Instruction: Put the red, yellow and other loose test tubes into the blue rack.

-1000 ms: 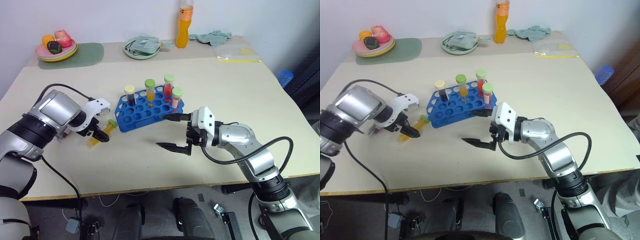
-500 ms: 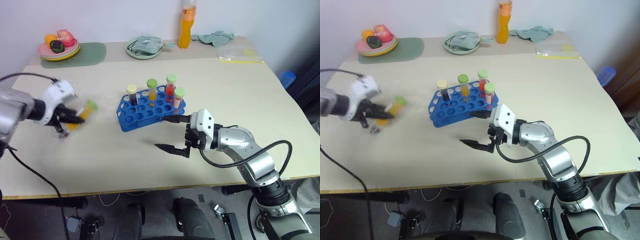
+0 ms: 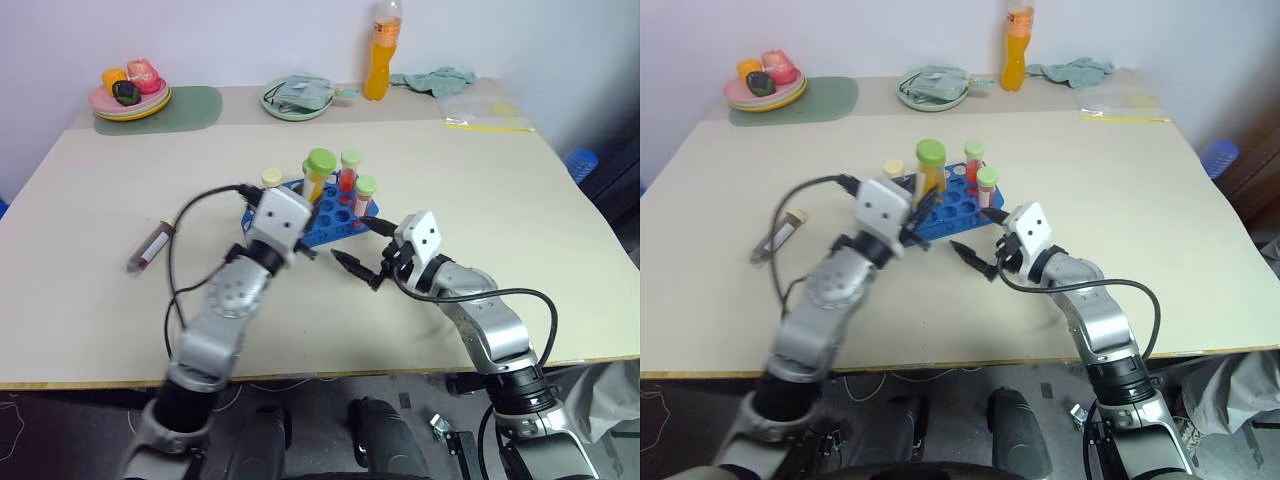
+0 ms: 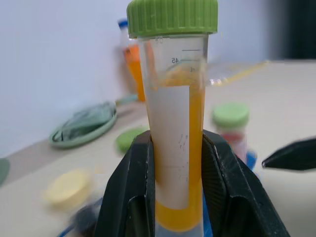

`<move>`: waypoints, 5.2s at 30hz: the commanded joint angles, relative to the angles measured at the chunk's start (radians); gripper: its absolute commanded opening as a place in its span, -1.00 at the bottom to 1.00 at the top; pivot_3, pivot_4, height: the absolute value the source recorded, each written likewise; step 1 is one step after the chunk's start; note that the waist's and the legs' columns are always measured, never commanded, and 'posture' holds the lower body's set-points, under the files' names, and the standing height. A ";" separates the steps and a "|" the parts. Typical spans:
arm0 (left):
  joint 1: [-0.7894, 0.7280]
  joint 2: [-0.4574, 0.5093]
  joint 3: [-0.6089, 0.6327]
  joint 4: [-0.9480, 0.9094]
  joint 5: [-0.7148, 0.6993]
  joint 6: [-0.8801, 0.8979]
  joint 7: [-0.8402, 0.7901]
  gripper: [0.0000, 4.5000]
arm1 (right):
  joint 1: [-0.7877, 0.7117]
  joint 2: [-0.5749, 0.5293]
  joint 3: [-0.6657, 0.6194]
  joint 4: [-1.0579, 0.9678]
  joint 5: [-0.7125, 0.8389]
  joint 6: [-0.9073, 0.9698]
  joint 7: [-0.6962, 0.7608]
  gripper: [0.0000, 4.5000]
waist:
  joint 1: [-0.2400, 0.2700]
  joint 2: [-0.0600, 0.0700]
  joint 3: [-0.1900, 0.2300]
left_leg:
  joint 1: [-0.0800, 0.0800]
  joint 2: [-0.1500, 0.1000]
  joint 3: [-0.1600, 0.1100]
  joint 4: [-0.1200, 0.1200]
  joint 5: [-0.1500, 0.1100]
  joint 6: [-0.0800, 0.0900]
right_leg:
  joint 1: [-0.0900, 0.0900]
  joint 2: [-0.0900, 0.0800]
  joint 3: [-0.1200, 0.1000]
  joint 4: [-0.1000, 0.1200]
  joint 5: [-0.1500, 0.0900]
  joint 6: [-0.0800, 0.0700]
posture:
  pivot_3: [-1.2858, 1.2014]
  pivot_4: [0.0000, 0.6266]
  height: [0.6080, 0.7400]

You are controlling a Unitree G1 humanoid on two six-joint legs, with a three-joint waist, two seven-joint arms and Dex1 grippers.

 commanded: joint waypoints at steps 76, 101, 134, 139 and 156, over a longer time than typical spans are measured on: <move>0.196 0.316 0.424 -0.154 -0.465 0.137 -0.477 0.95 | 0.070 0.039 -0.006 -0.105 -0.004 0.002 -0.065 1.00 | -0.014 0.004 -0.001 | 0.000 0.002 0.000 -0.002 0.000 0.000 | -0.001 0.001 0.000 0.000 -0.001 -0.001 | 0.03 -0.52 1.00; -0.768 0.815 -0.126 1.287 -0.001 0.442 -1.050 0.73 | -0.048 -0.087 0.155 -0.315 0.055 0.187 0.154 1.00 | -0.025 0.000 0.001 | -0.002 0.001 0.000 -0.007 0.000 0.000 | -0.004 0.001 -0.002 -0.001 -0.002 -0.002 | 0.03 -0.52 1.00; 0.081 0.042 0.132 -0.033 0.095 -0.169 -0.087 -0.68 | -0.014 -0.098 0.116 -0.133 -0.013 0.048 0.137 1.00 | 0.005 -0.003 -0.001 | 0.002 -0.003 0.001 0.000 0.000 0.001 | 0.003 -0.005 -0.003 0.000 0.000 0.001 | 0.03 -0.52 1.00; 0.050 -0.019 0.120 0.033 0.090 -0.129 -0.069 -0.68 | 0.010 -0.100 0.105 -0.162 -0.018 0.059 0.123 1.00 | 0.004 -0.003 -0.001 | 0.002 -0.001 0.001 0.000 -0.001 0.001 | 0.003 -0.003 -0.002 0.000 0.000 0.001 | 0.03 -0.52 1.00; 0.033 -0.004 0.130 0.114 0.095 -0.067 -0.084 -0.68 | 0.024 -0.080 0.121 -0.171 -0.024 0.059 0.100 1.00 | 0.006 -0.003 -0.001 | 0.002 -0.001 0.001 0.001 -0.001 0.001 | 0.003 -0.003 -0.002 -0.001 0.000 0.001 | 0.03 -0.52 1.00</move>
